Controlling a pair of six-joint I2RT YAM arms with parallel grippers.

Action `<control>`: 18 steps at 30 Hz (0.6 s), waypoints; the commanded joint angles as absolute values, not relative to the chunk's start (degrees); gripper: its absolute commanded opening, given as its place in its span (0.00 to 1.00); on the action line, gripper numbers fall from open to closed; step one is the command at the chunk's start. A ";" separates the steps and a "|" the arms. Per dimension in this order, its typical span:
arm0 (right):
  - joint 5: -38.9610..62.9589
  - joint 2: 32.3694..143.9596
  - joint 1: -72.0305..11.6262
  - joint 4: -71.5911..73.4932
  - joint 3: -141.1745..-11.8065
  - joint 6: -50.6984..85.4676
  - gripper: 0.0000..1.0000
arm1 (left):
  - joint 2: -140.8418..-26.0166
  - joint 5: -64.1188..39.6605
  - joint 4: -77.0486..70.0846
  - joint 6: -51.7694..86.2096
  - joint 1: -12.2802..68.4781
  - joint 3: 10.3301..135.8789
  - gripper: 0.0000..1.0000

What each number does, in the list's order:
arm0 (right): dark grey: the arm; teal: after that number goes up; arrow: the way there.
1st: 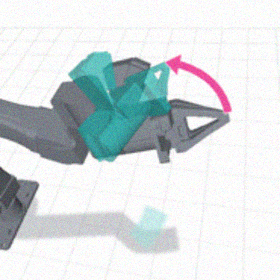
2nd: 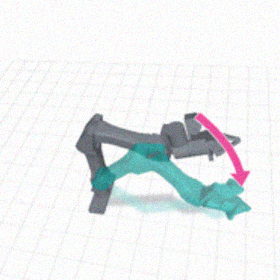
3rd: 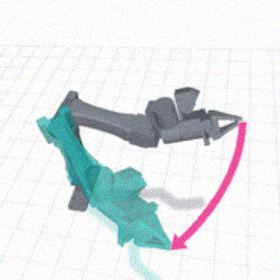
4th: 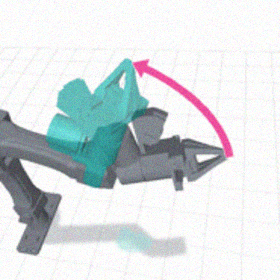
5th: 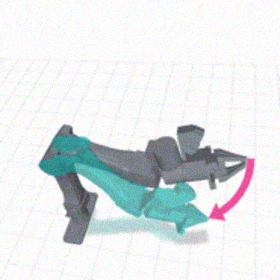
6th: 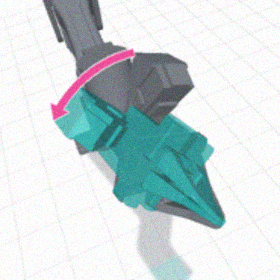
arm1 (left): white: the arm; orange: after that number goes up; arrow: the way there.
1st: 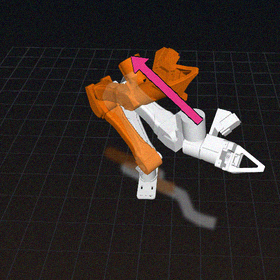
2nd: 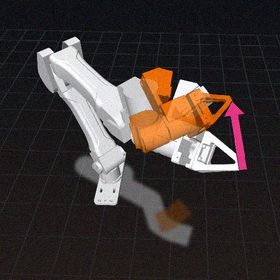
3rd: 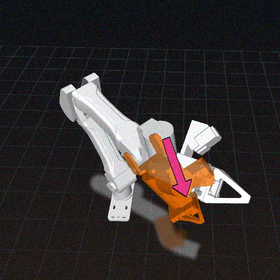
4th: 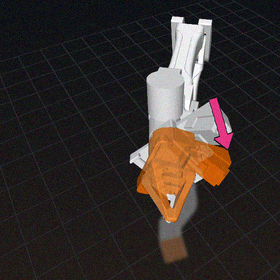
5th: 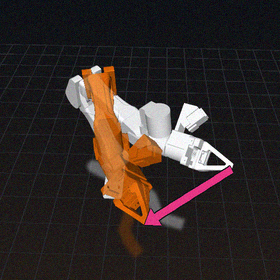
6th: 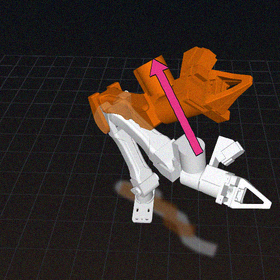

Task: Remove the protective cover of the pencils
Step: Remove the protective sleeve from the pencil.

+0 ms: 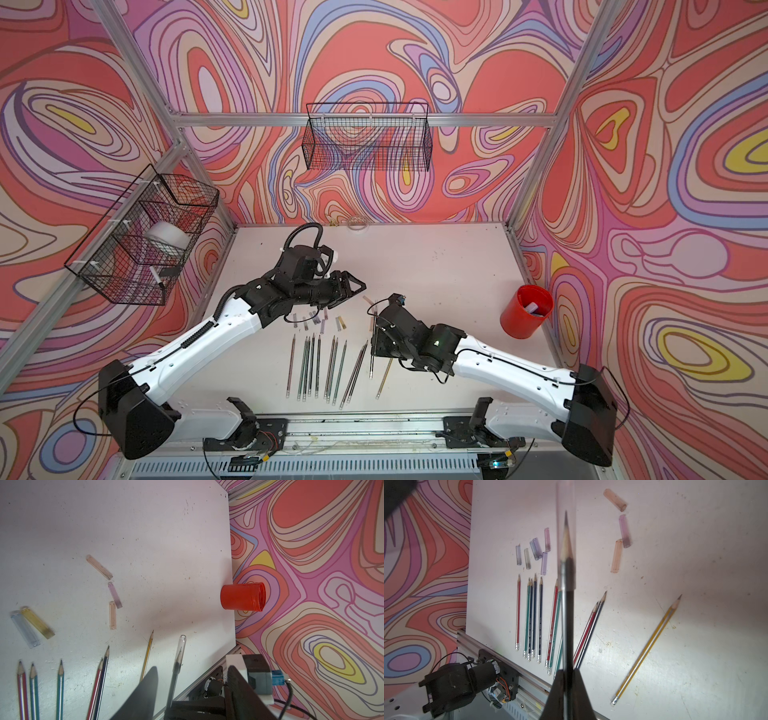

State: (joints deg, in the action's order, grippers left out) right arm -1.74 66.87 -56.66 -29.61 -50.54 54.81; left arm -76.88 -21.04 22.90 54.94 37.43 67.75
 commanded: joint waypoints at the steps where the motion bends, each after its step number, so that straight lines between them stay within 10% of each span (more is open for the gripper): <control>1: -0.02 65.75 -56.58 -26.91 -52.29 52.64 0.04 | -77.91 -21.55 21.01 55.90 38.06 66.45 0.56; 18: 2.63 67.85 -56.57 -24.27 -54.32 52.65 0.03 | -79.54 -22.35 20.41 55.50 38.84 66.53 0.49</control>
